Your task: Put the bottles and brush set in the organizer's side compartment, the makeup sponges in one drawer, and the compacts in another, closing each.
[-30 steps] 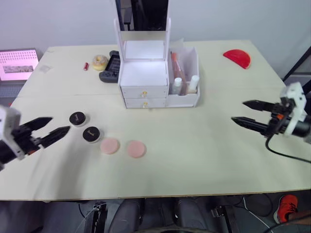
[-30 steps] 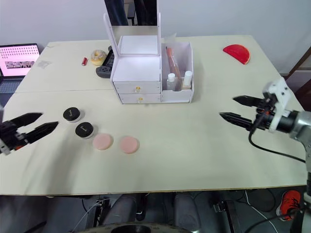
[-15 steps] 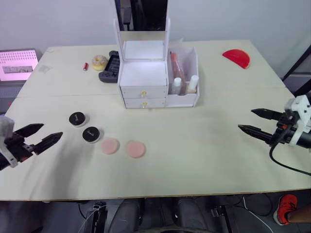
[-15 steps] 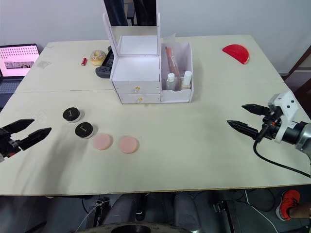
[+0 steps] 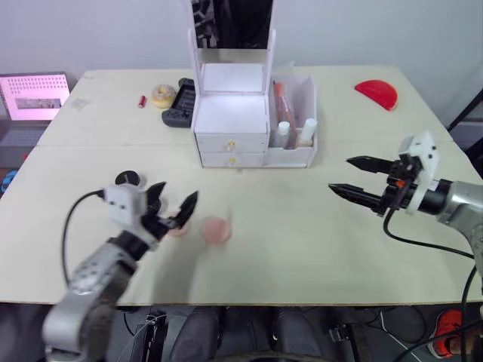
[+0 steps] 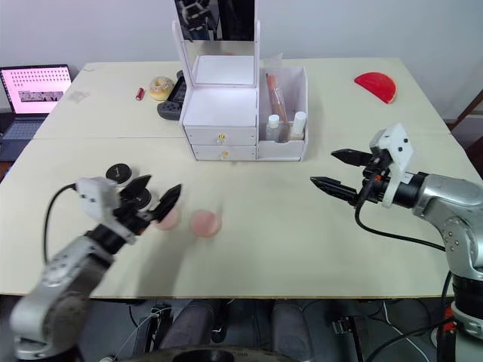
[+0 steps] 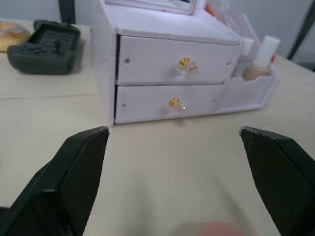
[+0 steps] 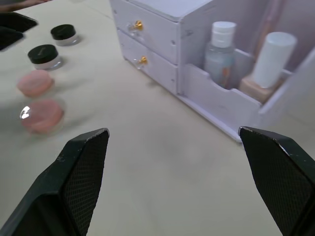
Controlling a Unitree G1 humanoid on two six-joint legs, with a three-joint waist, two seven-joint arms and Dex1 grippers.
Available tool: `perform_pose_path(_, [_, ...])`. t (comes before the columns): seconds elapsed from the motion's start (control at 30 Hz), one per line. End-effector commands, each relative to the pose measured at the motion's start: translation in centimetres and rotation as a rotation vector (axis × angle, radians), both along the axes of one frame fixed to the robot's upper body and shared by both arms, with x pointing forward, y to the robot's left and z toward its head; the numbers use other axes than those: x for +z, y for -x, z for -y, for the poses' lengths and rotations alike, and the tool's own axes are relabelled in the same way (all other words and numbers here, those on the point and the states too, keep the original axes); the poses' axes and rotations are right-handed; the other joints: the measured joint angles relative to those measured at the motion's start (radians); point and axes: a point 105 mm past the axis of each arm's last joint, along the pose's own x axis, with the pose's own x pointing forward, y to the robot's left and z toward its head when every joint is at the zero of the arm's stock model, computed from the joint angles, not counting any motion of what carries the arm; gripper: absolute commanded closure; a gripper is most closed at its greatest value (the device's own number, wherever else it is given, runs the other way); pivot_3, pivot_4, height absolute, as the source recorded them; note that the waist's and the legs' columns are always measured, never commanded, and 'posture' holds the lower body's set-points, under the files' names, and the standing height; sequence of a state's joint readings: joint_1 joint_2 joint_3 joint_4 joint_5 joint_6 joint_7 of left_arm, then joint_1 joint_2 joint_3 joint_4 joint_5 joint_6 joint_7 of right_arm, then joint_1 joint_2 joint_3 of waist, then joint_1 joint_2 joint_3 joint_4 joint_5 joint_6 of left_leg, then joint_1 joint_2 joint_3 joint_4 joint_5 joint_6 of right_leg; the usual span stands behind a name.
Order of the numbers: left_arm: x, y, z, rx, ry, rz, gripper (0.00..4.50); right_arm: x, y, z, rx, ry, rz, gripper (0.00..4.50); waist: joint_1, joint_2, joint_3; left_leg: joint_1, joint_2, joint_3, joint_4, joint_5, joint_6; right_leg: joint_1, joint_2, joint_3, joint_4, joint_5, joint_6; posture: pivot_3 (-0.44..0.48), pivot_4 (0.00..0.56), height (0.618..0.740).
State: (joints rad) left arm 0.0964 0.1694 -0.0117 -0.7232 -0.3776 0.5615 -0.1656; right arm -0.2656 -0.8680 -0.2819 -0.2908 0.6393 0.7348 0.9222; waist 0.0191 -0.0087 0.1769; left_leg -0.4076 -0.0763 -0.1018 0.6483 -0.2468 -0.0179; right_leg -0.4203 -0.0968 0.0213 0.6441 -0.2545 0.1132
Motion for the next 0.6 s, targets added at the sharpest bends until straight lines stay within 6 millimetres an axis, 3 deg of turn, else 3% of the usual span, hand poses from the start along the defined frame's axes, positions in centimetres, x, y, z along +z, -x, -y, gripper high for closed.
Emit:
perform_pose_path(0.03, [1.2, -0.9, 2.6, 0.032, -0.06, 0.104, 0.0, 1.4, -0.3, -0.6, 0.02, 0.002, 0.043, 0.03, 0.0, 0.0, 0.0, 0.0, 0.0, 0.0, 0.0, 0.0, 0.0, 0.0, 0.0, 0.0, 0.0, 0.0, 0.0, 0.0, 0.15, 0.74])
perform_pose_path(0.23, [1.8, -4.3, 4.9, 0.133, -0.023, 0.122, 0.0, 2.2, -0.8, -0.2, 0.013, 0.011, 0.054, 0.03, -0.003, 0.0, 0.0, 0.0, 0.0, -0.001, 0.0, 0.0, 0.0, 0.0, 0.001, -0.002, 0.0, 0.0, 0.001, 0.0, 0.15, 0.74])
perform_pose_path(0.6, [2.1, -8.3, 6.6, 0.18, -0.037, 0.177, 0.0, 2.5, -0.8, -0.3, 0.019, 0.01, 0.065, 0.03, -0.004, -0.001, 0.0, 0.0, 0.0, -0.001, 0.001, 0.0, 0.001, 0.0, 0.001, -0.002, 0.0, 0.001, 0.003, 0.0, 0.15, 0.74])
